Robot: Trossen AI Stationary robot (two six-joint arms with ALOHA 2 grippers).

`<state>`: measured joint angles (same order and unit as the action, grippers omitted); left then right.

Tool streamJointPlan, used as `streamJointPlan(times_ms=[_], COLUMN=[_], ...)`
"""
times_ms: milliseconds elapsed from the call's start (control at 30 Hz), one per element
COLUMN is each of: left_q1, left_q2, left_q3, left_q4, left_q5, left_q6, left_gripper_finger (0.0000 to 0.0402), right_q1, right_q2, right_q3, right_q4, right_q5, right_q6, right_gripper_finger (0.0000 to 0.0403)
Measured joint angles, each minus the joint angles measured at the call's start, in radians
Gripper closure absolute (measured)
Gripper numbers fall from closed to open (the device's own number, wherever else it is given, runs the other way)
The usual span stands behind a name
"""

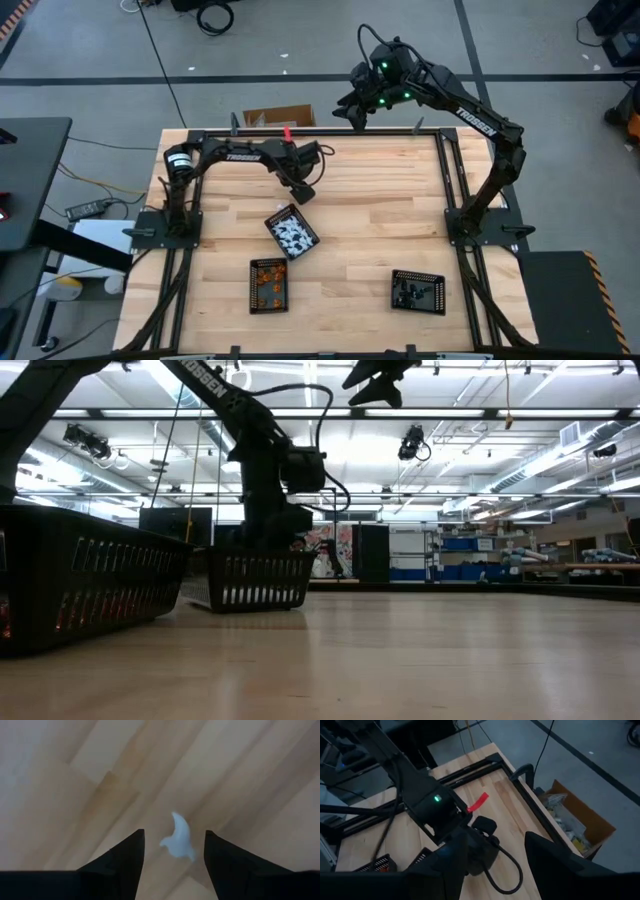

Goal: Sort Halloween decoration
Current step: Put the white ghost toy into the middle black basket

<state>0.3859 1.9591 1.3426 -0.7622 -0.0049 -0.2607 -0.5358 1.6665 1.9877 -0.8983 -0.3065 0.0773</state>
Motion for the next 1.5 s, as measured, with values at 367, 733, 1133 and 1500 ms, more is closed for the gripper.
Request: streamJointPlan(times_ms=[367, 733, 1133, 1500], left_q1=[-0.022, -0.021, -0.023, 0.029], left_q2=[0.059, 0.063, 0.065, -0.004], left_q3=[0.005, 0.003, 0.003, -0.005], left_q4=[0.003, -0.009, -0.015, -0.095], left_q5=[-0.015, -0.033, -0.007, 0.033], left_q6=[0.047, 0.068, 0.071, 0.079], left_gripper_finger=[0.0198, 0.0305, 0.0400, 0.0401], right_q1=[0.024, 0.029, 0.029, 0.029], right_q2=[0.000, 0.000, 0.000, 0.000], right_q3=[0.000, 0.000, 0.000, 0.000], right_q4=[0.000, -0.001, -0.001, -0.001], right_q5=[0.003, 0.029, 0.029, 0.028], right_q6=[0.014, 0.012, 0.010, 0.009], right_gripper_finger=[0.0200, 0.0200, 0.0200, 0.0200])
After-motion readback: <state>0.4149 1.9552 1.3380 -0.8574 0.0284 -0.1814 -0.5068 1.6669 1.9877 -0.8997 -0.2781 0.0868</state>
